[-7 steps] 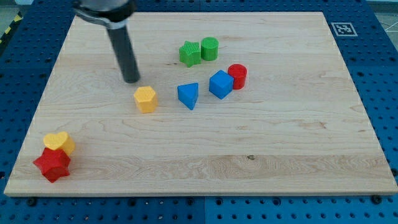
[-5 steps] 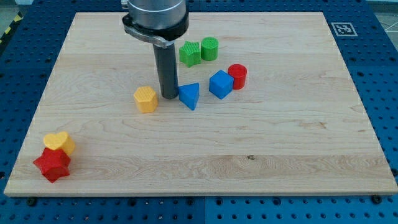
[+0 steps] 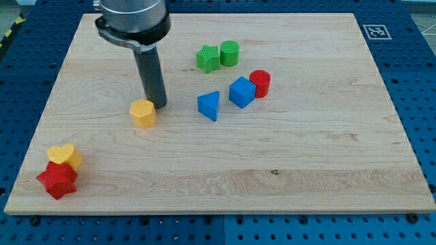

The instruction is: Push the yellow hexagon towards the red star

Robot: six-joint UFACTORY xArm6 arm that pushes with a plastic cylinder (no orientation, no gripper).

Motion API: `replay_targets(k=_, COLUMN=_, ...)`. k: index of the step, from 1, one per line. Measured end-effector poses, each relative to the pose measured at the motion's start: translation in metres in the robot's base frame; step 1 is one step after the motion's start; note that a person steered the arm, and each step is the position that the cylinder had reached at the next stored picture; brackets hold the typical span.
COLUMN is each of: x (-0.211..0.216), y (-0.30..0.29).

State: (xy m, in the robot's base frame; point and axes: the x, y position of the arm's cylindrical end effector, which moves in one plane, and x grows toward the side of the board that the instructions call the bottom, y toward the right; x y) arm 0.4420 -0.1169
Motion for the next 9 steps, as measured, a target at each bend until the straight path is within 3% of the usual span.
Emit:
replay_targets(k=4, x=0.093, y=-0.016)
replay_targets(k=5, x=0.101, y=-0.016)
replay_targets(k=7, x=0.067, y=-0.043)
replay_targets(k=9, x=0.084, y=-0.054)
